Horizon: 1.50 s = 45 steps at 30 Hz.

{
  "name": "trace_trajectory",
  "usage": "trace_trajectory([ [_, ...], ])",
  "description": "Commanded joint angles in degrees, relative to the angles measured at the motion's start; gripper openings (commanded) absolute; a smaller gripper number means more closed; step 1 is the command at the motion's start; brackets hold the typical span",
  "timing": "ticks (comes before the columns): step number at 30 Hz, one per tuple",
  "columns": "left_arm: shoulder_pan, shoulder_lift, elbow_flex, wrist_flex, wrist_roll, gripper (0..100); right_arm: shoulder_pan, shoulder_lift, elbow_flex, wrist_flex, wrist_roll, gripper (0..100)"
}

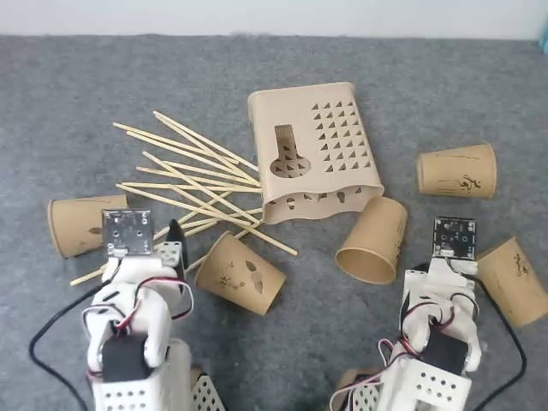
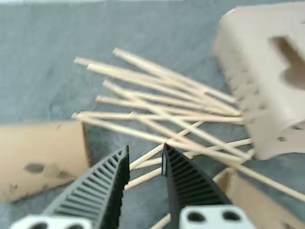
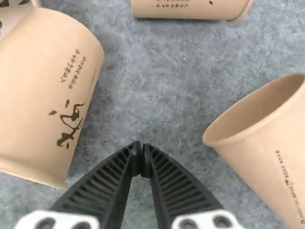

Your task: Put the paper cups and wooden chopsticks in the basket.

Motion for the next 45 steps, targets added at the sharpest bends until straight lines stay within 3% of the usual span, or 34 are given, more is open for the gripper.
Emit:
trace_trajectory([
  [1,6.51,1.32,-8.66,2.55,-0.18,11,1.10,-0.84,-3.69,-1.19,1.23,0.6],
  [4,9.14,8.70,-11.82,0.18,0.00,12,2.07,-0.84,-3.69,-1.19,1.32,0.6],
  [9,11.69,31.30,-23.25,-1.85,5.19,26,5.49,-0.84,-3.60,-2.77,1.05,0.6],
  [14,19.25,49.58,-32.57,-2.20,4.22,27,8.84,-0.84,-3.69,-3.65,0.97,0.6],
  [18,24.62,56.70,-32.75,-6.42,6.24,27,9.71,-0.84,-3.60,-3.65,0.97,0.6],
  [25,30.95,61.45,-24.22,-22.68,7.12,27,9.71,-0.84,-3.60,-3.65,0.97,0.6],
  [34,28.75,67.16,-18.33,-39.47,7.12,27,9.71,-0.84,-3.60,-3.65,0.97,0.6],
  [41,28.48,76.31,-13.93,-57.49,6.95,27,9.71,-0.84,-3.60,-3.65,0.97,0.6],
  [45,28.04,81.76,-14.37,-63.65,6.15,18,9.71,-0.84,-3.60,-3.65,0.97,0.6],
])
